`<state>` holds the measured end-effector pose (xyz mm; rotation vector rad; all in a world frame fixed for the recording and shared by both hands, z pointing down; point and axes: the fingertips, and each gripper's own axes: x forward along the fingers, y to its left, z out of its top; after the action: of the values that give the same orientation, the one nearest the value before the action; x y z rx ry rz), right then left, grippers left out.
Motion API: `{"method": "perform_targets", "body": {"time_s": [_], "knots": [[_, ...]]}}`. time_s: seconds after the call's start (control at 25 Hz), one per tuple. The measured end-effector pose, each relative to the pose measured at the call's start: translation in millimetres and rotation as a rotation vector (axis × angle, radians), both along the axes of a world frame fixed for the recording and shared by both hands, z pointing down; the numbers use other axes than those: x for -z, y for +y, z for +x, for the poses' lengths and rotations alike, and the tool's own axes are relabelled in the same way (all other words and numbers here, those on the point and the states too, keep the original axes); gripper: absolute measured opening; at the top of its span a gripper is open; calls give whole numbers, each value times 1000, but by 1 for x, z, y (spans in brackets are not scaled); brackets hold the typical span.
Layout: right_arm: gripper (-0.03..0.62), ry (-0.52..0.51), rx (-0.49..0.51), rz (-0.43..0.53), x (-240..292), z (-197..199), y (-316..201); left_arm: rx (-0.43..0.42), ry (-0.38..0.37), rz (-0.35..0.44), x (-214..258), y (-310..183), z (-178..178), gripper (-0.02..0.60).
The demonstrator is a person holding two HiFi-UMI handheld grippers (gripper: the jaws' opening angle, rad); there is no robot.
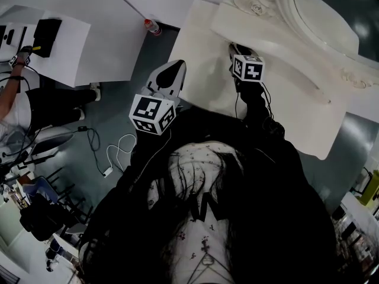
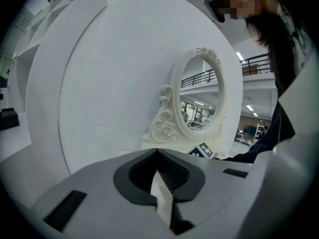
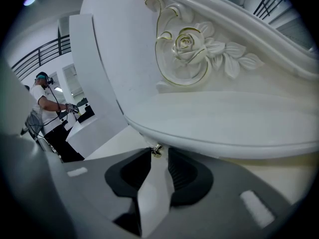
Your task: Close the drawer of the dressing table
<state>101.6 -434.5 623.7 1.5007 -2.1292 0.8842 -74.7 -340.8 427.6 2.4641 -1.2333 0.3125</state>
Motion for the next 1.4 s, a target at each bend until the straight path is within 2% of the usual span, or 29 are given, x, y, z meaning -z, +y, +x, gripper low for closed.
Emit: {"method": "perform_targets", "body": {"time_s": [0.28,0.72,1.12,1.4], "knots": [[115,8,3,-4,7,-1,14,-21,3,2,2,5,4,0],[114,-52,-3,95,55,-13,46,-69,19,19,7,25,6,0],[112,-131,10,191,111,-38,101,-105,32,38,11,57,-2,0],[112,-173,9,226,139,-71,142,-152,50,42,12,82,-19,0]]}}
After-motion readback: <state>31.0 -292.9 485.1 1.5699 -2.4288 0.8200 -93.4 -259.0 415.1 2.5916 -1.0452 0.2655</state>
